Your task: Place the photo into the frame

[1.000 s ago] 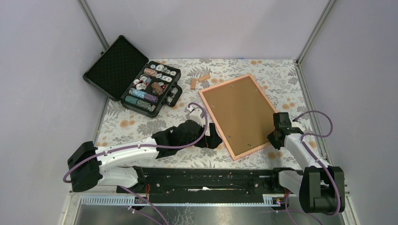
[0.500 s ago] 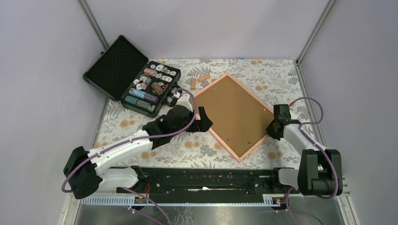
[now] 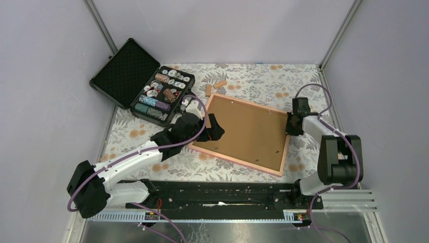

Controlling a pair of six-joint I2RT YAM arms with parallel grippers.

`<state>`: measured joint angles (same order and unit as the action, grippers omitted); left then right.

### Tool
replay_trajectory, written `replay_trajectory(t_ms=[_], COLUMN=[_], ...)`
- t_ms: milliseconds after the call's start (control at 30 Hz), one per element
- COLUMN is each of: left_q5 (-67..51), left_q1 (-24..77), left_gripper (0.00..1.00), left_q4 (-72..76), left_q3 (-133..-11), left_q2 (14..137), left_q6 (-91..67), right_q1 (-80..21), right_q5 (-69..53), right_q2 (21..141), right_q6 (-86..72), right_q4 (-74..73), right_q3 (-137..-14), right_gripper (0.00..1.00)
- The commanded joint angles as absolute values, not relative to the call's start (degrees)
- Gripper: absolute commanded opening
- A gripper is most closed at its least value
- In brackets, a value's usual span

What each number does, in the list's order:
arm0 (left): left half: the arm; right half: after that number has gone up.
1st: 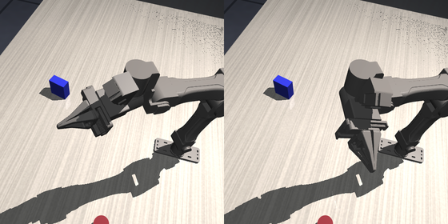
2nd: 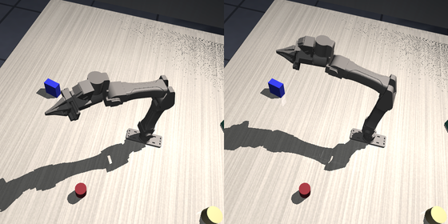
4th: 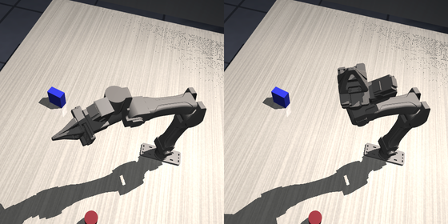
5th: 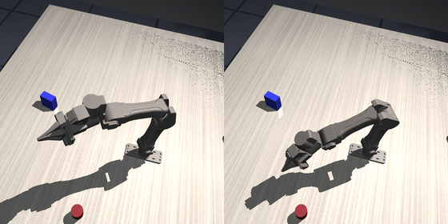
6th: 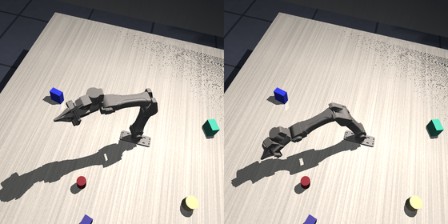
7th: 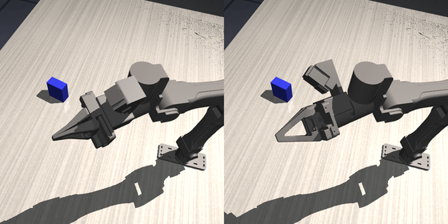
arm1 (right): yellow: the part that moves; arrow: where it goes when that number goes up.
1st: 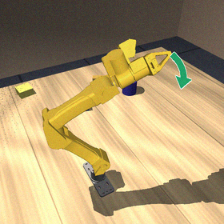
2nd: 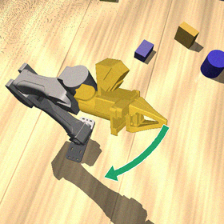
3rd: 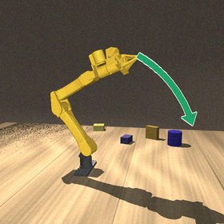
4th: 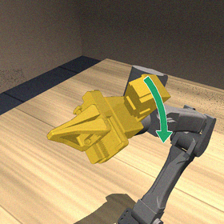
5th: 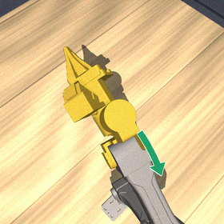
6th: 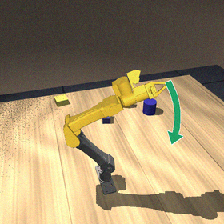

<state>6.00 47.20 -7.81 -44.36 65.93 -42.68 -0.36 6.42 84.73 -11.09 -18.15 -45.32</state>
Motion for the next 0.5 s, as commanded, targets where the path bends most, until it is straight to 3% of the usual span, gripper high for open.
replay_trajectory(t_ms=[0, 200, 233, 300, 333, 467], left_q5=[7.5, 8.0, 7.8, 7.3, 7.1, 5.5], left_q1=[45.6, 41.5, 40.6, 38.7, 38.0, 35.5], left_gripper=[0.99, 0.99, 0.99, 0.99, 0.99, 0.99], left_q4=[-6.3, -5.9, -5.8, -4.8, -4.0, -0.6], left_q3=[-41.2, -35.0, -34.4, -33.3, -32.8, -31.0], left_q2=[63.9, 62.1, 62.0, 62.0, 62.2, 63.1], left_q6=[-42.0, -43.5, -43.8, -44.2, -44.2, -45.3], right_q1=[-0.7, -0.7, -0.7, -0.7, -0.8, -0.9], right_q5=[2.1, 0.6, 1.3, 3.9, 4.4, 9.6], right_q2=[90.4, 97.6, 98.3, 98.3, 97.7, 93.3], right_q6=[-0.6, 3.6, 3.6, 2.1, 1.3, -4.4], right_q4=[-17.5, -17.3, -17.5, -17.4, -17.2, -20.0], right_q3=[-52.5, -57.1, -57.5, -57.6, -57.3, -57.8], right_gripper=[0.00, 0.00, 0.06, 0.33, 0.42, 0.63])
